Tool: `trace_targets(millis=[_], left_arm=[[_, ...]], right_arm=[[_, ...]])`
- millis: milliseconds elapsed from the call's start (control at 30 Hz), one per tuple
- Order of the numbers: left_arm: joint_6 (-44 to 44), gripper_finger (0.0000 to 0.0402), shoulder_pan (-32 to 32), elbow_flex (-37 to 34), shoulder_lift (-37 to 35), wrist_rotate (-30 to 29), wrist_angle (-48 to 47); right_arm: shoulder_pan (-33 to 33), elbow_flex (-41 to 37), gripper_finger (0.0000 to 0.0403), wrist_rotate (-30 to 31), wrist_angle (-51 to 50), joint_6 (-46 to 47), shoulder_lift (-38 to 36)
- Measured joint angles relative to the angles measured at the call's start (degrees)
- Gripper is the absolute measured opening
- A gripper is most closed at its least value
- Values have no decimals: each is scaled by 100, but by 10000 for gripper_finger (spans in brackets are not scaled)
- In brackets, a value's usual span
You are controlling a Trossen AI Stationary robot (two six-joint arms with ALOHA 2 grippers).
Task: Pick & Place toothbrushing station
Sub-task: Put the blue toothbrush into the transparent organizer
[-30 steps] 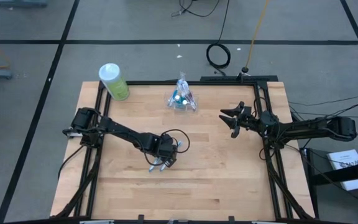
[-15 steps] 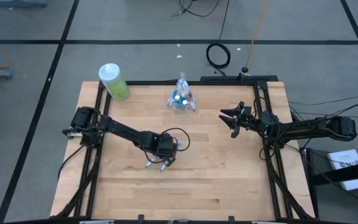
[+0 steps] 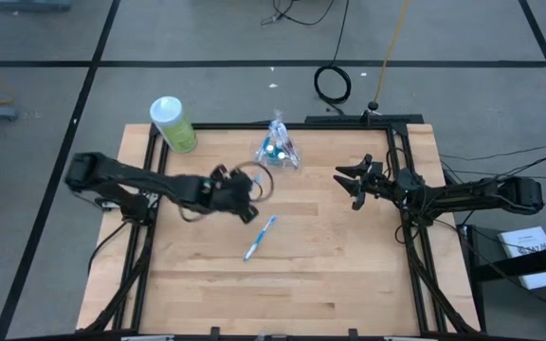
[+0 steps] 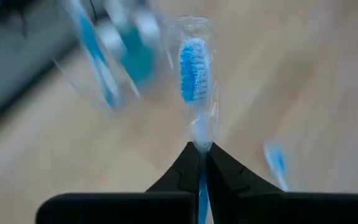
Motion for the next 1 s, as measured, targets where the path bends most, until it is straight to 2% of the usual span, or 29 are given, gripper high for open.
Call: trace_targets(millis=[100,267,433,733,833,1000], left_arm=[[408,8,179,23,-469,-175,34],[1093,5,724,-135,-822,-31,562],[1695,0,1595,-929,-858,1470,2225],[2337,0,3530,-2550,-868,3850,6230],[2733,1,3906,-2859,-868,4224,7382],[3544,1,4219,-3053,-852,4231,8503]], right_arm=[[2,0,141,2,-11,-7,0],[2,1,141,7,-39,-17,0],[2,1,141,11,-41,-20,0],[2,2,141,13,-33,-22,0],[2,-1,141,17,-50,-65,0],[-1,-1,141,40,-82,-125,0]])
